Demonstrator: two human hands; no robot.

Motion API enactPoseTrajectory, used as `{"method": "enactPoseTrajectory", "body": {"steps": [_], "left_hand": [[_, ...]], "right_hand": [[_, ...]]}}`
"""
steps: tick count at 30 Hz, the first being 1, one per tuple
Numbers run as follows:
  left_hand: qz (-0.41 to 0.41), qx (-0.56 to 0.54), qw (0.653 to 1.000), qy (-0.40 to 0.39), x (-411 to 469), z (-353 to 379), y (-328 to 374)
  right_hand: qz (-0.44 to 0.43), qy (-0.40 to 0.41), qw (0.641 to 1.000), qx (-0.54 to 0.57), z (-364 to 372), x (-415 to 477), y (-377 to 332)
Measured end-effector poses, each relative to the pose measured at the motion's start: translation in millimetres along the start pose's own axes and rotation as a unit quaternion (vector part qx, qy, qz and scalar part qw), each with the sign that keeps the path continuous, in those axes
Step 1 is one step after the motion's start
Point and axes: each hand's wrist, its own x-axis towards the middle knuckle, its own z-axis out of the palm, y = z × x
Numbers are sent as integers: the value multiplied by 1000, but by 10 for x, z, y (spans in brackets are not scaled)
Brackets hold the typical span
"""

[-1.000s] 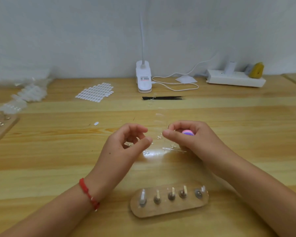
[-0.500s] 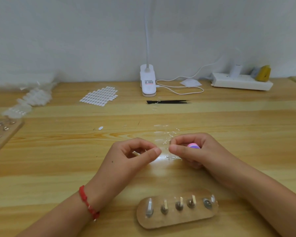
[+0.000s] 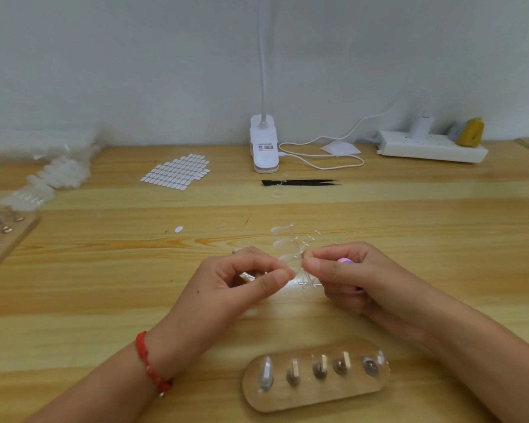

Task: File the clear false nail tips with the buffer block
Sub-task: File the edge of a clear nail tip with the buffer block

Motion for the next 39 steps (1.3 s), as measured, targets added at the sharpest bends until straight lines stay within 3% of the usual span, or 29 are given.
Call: {"method": "enactPoseTrajectory", "body": {"steps": [12,17,23,28,31,33,36,39], "left_hand": [[-9,9,1000,-14,-17,8,11],[-8,-4,999,48,-9,26,13],[-5,-8,996,93,3,60,1],[-2,1,997,79,-13,62,14],[-4,-1,997,75,-8,60,8],[-3,3,997,74,-7,60,1],[-3,12,997,73,-8,61,-3],[-4,12,998,69,-7,72,0]], "right_hand": [[24,-40,999,25,1,-6,6],[-7,56,998,36,62,-8,12],[-95,224,965,-95,96,20,51],[-128,238,916,-297,118,-5,131],[-153,225,911,-310,139,-24,139],[-150,193,930,-273,147,-23,116],[-56,108,991,-47,171,17,79],[0,47,996,73,204,39,75]]}}
